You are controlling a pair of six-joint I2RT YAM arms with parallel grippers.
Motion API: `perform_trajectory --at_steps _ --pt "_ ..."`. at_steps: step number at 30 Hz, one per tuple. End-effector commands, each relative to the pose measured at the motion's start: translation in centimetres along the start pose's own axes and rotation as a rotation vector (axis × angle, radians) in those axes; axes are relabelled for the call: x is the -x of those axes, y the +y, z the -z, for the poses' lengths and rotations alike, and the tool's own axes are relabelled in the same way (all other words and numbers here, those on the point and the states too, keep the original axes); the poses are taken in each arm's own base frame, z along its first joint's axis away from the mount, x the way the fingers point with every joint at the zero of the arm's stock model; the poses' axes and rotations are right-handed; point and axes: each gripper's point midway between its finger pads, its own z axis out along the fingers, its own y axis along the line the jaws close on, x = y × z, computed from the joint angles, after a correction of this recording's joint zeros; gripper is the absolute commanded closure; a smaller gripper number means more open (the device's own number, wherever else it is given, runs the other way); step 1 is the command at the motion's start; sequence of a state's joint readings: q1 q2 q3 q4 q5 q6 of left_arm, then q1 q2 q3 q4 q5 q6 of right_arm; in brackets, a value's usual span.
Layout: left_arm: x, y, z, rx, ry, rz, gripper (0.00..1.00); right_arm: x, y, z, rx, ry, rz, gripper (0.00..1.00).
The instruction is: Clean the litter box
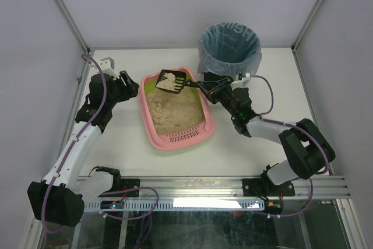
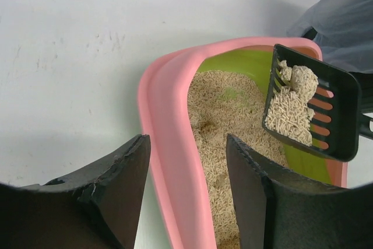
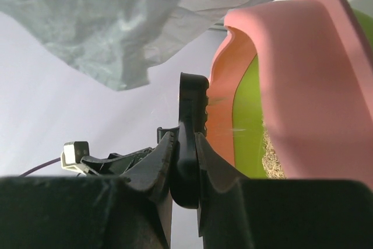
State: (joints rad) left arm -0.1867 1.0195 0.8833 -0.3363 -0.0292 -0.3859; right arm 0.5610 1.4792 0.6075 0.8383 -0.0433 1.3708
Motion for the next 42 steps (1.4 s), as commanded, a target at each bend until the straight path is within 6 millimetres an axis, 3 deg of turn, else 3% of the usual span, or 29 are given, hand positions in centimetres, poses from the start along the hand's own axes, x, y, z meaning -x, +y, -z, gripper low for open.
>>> perform_trajectory --at_steps 1,3,6,9,13,16,17,20,21,23,24,27,28,30,31,34,35,38,39,42 --pt "2.2 0.1 0.1 0.005 -0.085 0.024 0.44 1.9 4.6 0.1 0.127 -0.071 -0.008 1.0" --pt "1.9 0.1 -0.1 0.0 -0.073 0.023 0.44 2.3 4.1 0.4 0.115 -0.091 -0.035 1.0" --pt "1.9 0.3 -0.1 0.005 -0.074 0.032 0.44 -0.7 5.8 -0.7 0.164 0.027 0.0 1.0" --pt "2.0 0.2 -0.1 0.0 -0.074 0.035 0.44 1.7 3.4 0.1 0.116 -0.08 -0.084 1.0" --pt "2.0 0.6 0.1 0.011 -0.083 0.038 0.43 -2.0 5.7 -1.0 0.167 0.05 -0.025 1.0" --pt "2.2 0.4 0.1 0.004 -0.082 0.037 0.44 1.3 3.7 0.0 0.118 -0.074 -0.084 1.0" --pt "2.1 0.4 0.1 0.005 -0.079 0.035 0.43 1.3 3.9 0.1 0.121 -0.069 -0.072 1.0" --pt "2.0 0.6 0.1 0.009 -0.081 0.041 0.43 -1.7 6.0 -0.7 0.157 0.039 0.013 1.0" --pt "2.0 0.5 0.0 0.005 -0.078 0.042 0.43 -1.0 5.9 -0.4 0.152 0.014 0.012 1.0" --pt "2.1 0.3 -0.1 -0.004 -0.073 0.039 0.43 2.2 3.9 0.6 0.099 -0.097 -0.047 1.0" --pt "2.1 0.3 -0.1 -0.004 -0.072 0.04 0.44 2.5 3.7 0.8 0.099 -0.107 -0.049 1.0" --pt "1.8 0.5 0.0 0.0 -0.071 0.046 0.43 -1.7 5.6 -0.3 0.139 0.041 0.028 1.0" --pt "2.0 0.4 -0.1 -0.004 -0.073 0.047 0.43 -1.3 5.2 -0.2 0.13 0.024 0.026 1.0" --pt "2.1 0.3 -0.2 -0.012 -0.066 0.043 0.44 1.7 3.2 0.6 0.088 -0.077 -0.05 1.0" --pt "1.9 0.3 -0.2 -0.012 -0.064 0.042 0.44 1.9 3.2 0.7 0.101 -0.084 -0.069 1.0" --pt "1.9 0.6 0.0 0.0 -0.071 0.048 0.43 -2.4 5.7 -0.6 0.151 0.066 0.015 1.0" --pt "1.9 0.6 0.0 -0.001 -0.073 0.049 0.43 -2.3 5.7 -0.6 0.151 0.06 0.016 1.0" --pt "2.0 0.4 -0.2 -0.009 -0.065 0.045 0.44 1.8 3.5 0.5 0.108 -0.077 -0.067 1.0" --pt "1.9 0.5 -0.2 -0.008 -0.063 0.045 0.44 1.2 3.8 0.5 0.12 -0.048 -0.047 1.0" --pt "1.8 0.7 -0.2 0.003 -0.064 0.051 0.43 -3.1 5.0 -0.5 0.122 0.072 0.032 1.0"
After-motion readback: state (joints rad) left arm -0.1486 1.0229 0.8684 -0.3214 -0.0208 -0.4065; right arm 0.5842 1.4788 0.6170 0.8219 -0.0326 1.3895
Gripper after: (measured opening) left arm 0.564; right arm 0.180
